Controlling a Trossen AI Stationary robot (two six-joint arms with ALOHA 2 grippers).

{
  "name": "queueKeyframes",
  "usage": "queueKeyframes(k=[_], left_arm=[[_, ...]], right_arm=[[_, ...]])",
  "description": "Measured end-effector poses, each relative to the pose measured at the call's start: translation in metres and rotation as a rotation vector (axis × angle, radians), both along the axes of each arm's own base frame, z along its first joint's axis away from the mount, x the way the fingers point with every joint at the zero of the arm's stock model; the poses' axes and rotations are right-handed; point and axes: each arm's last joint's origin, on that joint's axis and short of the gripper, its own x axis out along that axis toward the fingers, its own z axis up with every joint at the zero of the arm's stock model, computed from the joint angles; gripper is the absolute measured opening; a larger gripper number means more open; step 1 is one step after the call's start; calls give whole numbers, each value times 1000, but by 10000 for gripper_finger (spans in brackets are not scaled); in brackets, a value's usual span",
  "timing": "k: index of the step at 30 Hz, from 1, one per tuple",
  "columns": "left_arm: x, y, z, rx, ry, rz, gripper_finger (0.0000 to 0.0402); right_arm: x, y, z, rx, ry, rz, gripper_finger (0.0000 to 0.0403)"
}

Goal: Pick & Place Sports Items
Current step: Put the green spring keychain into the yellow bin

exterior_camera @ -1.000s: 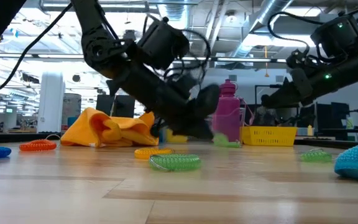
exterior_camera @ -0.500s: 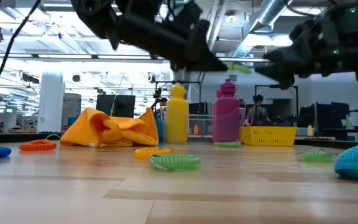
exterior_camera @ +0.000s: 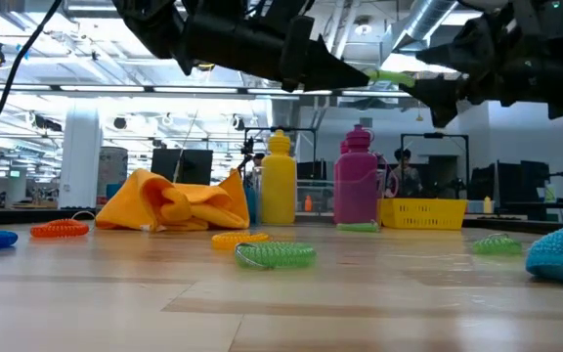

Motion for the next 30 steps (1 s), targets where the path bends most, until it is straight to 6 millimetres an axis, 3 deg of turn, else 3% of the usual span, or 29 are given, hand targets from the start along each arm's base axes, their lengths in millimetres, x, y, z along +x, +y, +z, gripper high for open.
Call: queueKeyframes(k=[8, 30], left_arm=[[1, 0, 6, 70, -57, -9, 1], [1, 3, 7, 115, -71, -8, 1]], right_arm=[[2, 11, 1, 31, 1, 76, 244], [3, 15, 4, 11, -32, -15, 244]])
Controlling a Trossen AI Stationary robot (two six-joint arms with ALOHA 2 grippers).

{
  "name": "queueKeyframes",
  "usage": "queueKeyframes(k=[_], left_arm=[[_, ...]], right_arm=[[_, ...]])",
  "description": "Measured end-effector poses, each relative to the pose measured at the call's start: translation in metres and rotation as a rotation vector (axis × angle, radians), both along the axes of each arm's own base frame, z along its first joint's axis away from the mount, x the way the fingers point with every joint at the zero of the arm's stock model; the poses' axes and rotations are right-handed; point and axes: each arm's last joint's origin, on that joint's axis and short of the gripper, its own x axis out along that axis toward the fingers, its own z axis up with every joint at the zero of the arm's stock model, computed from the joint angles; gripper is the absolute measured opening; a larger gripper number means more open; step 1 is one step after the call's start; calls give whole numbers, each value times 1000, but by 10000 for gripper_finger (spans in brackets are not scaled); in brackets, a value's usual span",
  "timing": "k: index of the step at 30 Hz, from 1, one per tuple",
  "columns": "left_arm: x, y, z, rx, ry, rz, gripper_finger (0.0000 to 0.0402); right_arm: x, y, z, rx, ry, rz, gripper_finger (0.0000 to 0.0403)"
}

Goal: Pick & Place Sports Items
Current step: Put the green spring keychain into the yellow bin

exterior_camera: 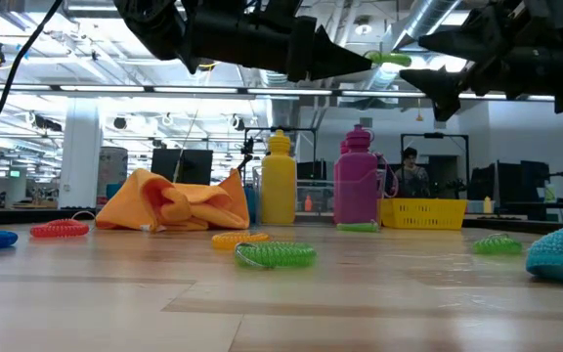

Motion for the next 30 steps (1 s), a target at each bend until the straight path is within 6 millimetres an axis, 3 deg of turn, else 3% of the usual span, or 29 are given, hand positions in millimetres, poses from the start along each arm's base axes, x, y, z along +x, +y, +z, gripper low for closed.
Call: queueKeyframes(k=[19, 30], left_arm=[[1, 3, 0, -11, -19, 8, 1], [20, 3, -15, -12, -18, 7, 1]], right_arm=[[0, 0, 0, 0, 2, 1, 244], [0, 2, 1, -6, -5, 60, 244]])
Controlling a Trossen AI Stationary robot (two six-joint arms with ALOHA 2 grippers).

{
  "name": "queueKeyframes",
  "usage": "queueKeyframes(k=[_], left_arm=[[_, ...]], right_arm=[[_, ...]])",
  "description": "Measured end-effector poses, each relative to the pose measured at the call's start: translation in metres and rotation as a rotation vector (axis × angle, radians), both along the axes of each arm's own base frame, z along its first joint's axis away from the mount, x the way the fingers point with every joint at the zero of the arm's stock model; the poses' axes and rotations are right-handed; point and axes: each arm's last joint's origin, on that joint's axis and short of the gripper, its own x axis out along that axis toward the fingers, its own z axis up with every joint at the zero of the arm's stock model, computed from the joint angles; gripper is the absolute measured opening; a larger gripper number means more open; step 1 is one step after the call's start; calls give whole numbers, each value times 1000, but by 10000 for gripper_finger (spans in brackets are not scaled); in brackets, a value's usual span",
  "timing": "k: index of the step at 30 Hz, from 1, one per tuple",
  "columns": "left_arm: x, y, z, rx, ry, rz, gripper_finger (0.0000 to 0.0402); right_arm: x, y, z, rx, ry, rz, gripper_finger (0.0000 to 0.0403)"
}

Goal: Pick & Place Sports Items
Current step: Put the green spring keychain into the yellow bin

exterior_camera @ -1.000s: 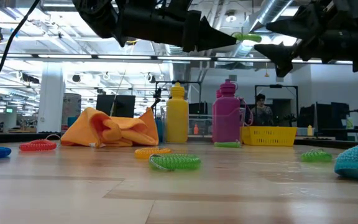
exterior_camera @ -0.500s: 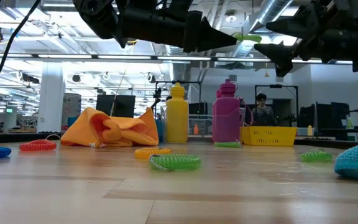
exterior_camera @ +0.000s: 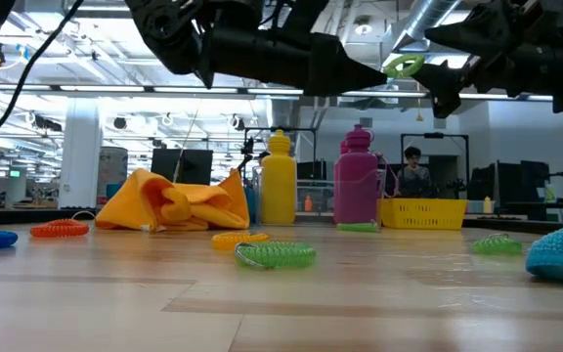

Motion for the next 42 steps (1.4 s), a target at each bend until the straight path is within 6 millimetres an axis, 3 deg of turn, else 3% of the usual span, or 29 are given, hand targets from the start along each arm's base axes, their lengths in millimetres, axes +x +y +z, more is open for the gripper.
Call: queueKeyframes(k=[7, 10, 21, 30, 42], left_arm=[[1, 0, 0, 7, 0, -1, 2], [1, 0, 0, 8, 0, -2, 2], [1, 0, -1, 9, 4, -3, 3], [1, 0, -1, 9, 4, -5, 17], [1, 1, -6, -92, 56, 34, 166]], right_arm=[[0, 0, -1, 1, 10, 0, 243], [0, 0, -1, -2, 12, -1, 222], [0, -2, -1, -37, 7, -67, 18], [0, -2, -3, -38, 22, -67, 21], [0, -2, -3, -37, 23, -67, 19]])
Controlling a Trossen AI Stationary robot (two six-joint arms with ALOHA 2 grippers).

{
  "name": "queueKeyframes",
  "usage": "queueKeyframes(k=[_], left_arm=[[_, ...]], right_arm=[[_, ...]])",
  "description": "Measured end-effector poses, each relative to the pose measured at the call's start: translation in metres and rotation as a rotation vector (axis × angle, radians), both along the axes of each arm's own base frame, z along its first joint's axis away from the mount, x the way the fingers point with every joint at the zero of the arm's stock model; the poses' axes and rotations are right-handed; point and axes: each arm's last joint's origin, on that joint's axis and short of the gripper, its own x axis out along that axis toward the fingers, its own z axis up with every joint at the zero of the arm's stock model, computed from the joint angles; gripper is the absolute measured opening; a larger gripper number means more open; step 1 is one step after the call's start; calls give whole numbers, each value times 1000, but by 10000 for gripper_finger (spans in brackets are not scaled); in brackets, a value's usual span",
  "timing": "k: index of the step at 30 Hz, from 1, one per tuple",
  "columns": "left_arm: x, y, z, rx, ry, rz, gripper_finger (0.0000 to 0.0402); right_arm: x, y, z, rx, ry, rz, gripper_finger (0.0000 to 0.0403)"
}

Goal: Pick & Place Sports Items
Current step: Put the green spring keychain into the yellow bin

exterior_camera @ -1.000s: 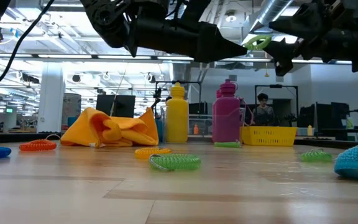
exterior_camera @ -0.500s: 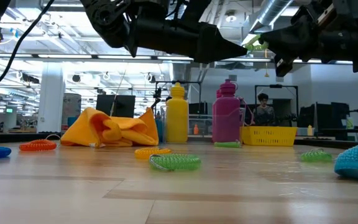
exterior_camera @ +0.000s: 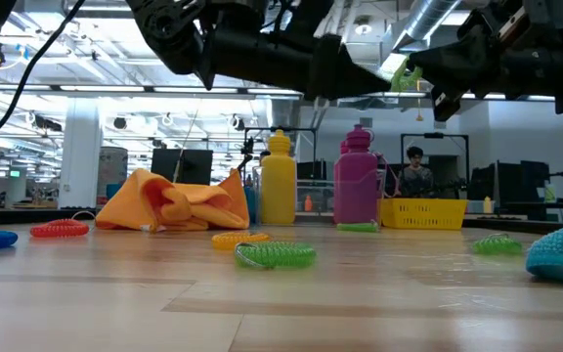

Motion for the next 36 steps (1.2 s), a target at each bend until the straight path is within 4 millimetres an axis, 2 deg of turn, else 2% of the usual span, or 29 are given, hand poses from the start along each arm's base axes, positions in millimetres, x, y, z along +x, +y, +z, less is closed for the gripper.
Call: queueKeyframes(k=[3, 6, 14, 21, 24, 30, 36], left_arm=[[-2, 2, -8, 14, 78, 72, 191], [-3, 5, -11, 29, 118, 141, 207], [-3, 6, -11, 34, 118, 170, 223], [-3, 6, -11, 31, 117, 171, 218], [-3, 6, -11, -28, 105, 183, 214], [-3, 6, -11, -189, 72, 214, 216], [-4, 5, -12, -314, 54, 236, 216]], right_arm=[[0, -1, 0, 5, 1, -22, 22], [0, -4, -1, 13, 11, -130, 22], [-5, -19, -1, -15, 25, -676, 16], [-13, -27, -2, -119, 93, -1042, 14], [-16, -33, -2, -165, 135, -1171, 13], [-26, -58, -3, -201, 189, -1324, 13], [-38, -87, -6, -116, 161, -1310, 12]])
